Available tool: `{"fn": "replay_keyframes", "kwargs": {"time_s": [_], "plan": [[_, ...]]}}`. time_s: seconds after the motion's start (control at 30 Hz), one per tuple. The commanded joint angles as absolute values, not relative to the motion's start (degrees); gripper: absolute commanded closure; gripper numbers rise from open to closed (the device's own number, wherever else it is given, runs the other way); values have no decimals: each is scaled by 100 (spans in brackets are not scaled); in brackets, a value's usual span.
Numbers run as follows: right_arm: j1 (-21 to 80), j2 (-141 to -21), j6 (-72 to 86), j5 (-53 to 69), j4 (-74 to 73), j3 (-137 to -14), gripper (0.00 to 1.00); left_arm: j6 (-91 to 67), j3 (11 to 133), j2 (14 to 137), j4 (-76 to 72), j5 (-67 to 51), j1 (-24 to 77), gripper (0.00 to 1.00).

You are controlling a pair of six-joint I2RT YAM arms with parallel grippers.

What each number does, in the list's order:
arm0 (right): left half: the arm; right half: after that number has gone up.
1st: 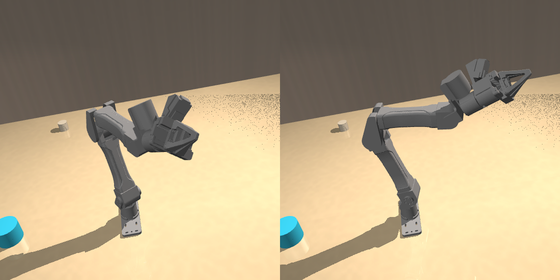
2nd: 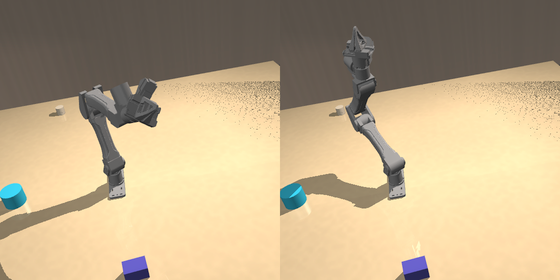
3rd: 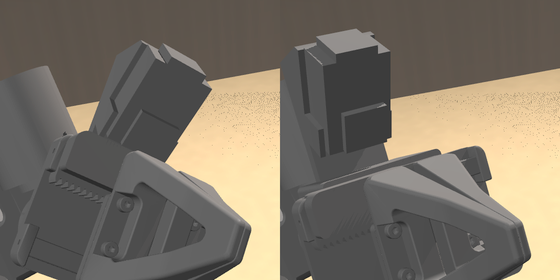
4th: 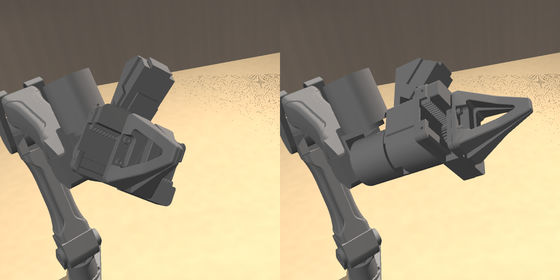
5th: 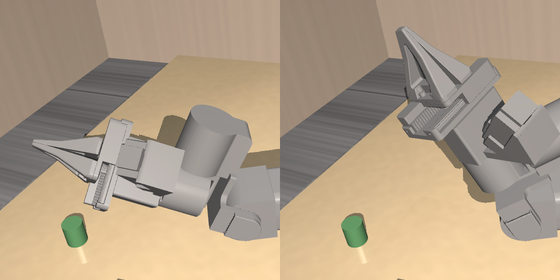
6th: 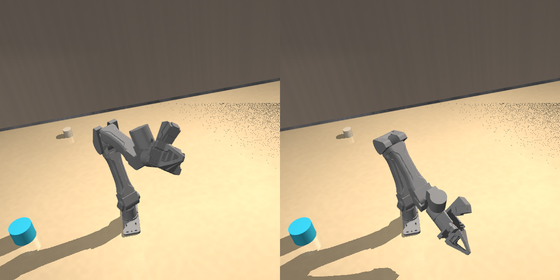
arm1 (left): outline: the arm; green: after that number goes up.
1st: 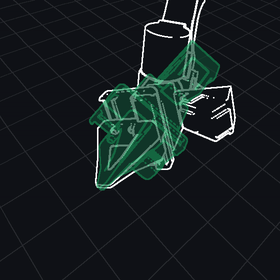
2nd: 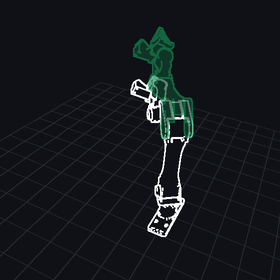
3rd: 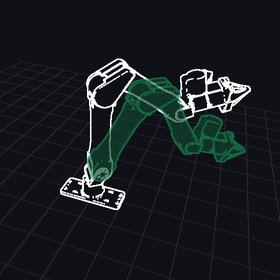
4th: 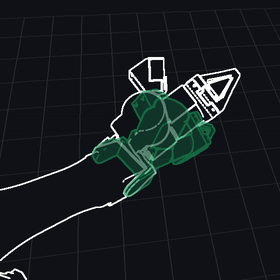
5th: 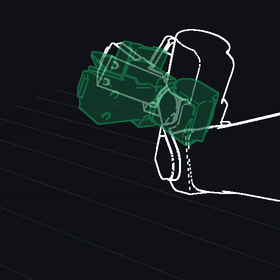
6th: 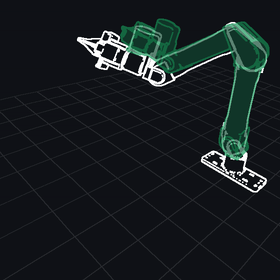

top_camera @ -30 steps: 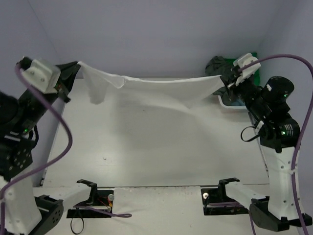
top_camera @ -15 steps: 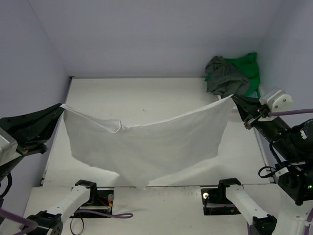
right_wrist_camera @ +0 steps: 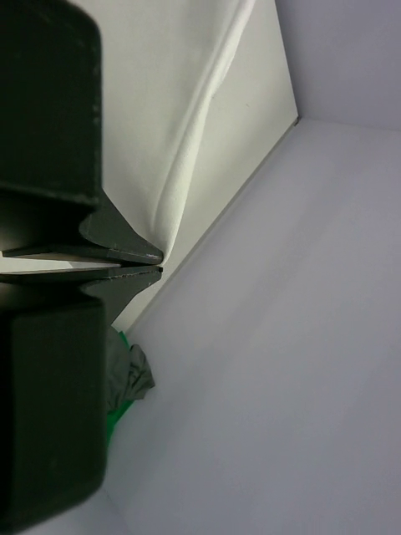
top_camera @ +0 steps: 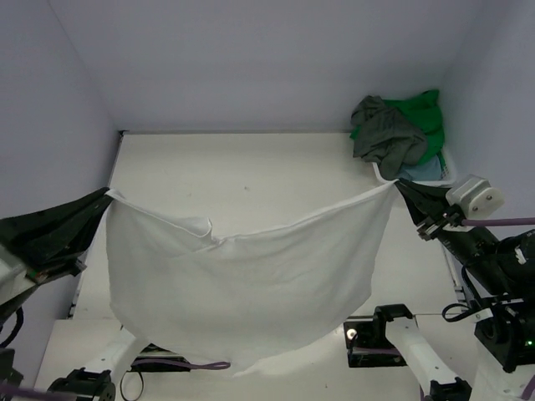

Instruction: Fold and stack the t-shirts

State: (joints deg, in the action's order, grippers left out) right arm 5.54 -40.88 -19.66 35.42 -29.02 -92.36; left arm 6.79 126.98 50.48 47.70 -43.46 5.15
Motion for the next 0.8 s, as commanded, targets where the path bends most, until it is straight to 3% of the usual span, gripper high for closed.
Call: {"fn": "replay_keyframes", "kwargs": {"time_s": [0.0,0.37,0.77], "plan": [[501,-4114,-2021,3595,-2531,-8870,100,580,11990,5212,4228,-4518,413,100],[510,-4333,-2680,3411,-2356,-7577,100,1230,10566,5615,3745,-4246,413,100],[501,-5571,-3058,3155,-1381,-6680,100,1643,9405,6687,2848,-3885,693,100]]}}
